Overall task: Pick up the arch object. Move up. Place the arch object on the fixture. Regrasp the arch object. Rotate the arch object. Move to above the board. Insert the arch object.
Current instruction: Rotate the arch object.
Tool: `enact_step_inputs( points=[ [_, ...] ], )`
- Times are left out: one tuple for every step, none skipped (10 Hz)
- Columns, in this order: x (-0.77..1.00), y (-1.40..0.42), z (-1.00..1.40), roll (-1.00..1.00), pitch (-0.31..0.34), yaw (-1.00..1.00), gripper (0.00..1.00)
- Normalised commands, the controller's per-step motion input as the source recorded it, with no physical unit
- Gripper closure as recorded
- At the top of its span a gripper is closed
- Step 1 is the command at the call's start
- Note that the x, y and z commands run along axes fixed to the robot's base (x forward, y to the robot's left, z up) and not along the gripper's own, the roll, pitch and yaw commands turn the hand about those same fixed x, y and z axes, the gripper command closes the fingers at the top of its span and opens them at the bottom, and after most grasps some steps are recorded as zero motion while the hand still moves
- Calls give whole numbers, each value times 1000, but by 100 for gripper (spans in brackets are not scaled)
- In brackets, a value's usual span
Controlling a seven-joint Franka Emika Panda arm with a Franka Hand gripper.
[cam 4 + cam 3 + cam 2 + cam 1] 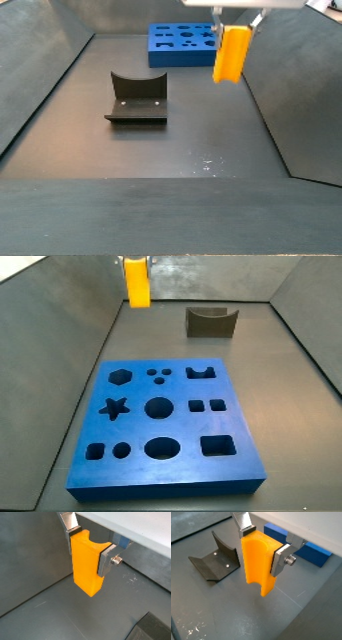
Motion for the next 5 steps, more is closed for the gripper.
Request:
enact_step_inputs(
  points=[
    [21, 11, -1000, -36, -51, 18, 100],
    [20, 11, -1000, -39, -53, 18, 100],
    [19, 11, -1000, -45, -56, 18, 100],
    [22, 10, -1000, -47, -60, 19, 100],
    [21, 9, -950, -54, -56, 18, 100]
  ],
)
